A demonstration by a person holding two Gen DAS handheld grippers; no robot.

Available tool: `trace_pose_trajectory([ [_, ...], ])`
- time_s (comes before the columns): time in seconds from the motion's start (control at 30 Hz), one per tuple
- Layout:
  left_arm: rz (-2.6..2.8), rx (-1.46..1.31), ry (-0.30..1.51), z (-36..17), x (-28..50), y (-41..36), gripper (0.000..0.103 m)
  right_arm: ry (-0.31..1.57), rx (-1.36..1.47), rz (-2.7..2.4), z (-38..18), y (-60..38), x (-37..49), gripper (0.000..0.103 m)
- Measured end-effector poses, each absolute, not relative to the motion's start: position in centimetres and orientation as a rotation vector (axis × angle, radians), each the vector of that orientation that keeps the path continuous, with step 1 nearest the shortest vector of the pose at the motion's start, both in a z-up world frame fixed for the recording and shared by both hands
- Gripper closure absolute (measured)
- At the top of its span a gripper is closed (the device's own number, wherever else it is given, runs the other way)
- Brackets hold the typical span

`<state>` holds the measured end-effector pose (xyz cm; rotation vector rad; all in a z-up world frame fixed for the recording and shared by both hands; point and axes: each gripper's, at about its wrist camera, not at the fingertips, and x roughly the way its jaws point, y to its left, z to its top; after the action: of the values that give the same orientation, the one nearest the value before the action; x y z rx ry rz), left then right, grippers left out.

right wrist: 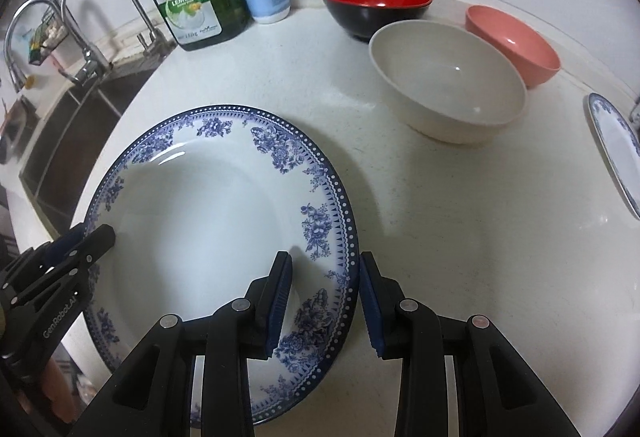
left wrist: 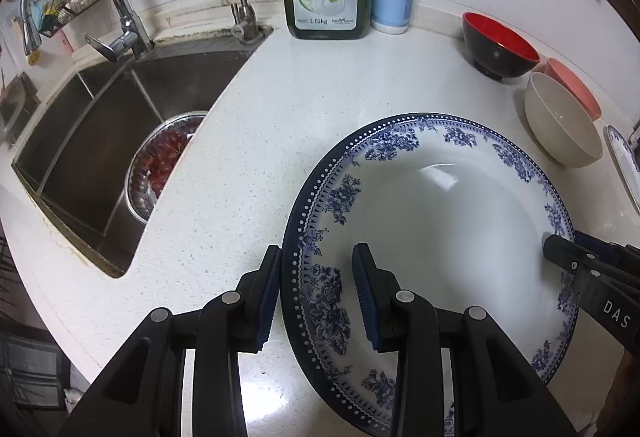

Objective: Organize plates and bowls
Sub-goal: 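Lower the blue-floral plate onto the green plate and open both grippers, then move both open grippers to the small blue-floral plate by the pot rack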

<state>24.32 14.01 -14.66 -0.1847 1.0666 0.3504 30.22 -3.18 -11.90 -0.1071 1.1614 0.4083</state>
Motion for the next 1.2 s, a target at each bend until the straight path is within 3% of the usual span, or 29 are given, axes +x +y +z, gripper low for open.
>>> trace_pose_trajectory([
  [0.4,0.343,-0.179,1.088,-15.0,24.6,14.2,0.068,1.141,-0.209,0.394,-12.1,-1.8,30.1,0.065],
  [0.67,0.351,-0.168,1.066,-14.3,24.2,14.2,0.045,1.145,-0.198,0.416,-12.1,-1.9,30.4,0.060],
  [0.73,0.353,-0.152,1.041,-13.7,24.1,14.0,0.044,1.146,-0.194,0.420,-12.1,-2.0,30.4,0.054],
  [0.9,0.338,-0.122,1.002,-12.2,24.2,13.3,0.038,1.122,-0.158,0.427,-11.4,-2.7,30.1,0.052],
  [1.2,0.241,-0.077,0.920,-9.4,24.7,10.2,0.023,1.044,-0.088,0.393,-8.7,-6.0,29.1,0.039],
])
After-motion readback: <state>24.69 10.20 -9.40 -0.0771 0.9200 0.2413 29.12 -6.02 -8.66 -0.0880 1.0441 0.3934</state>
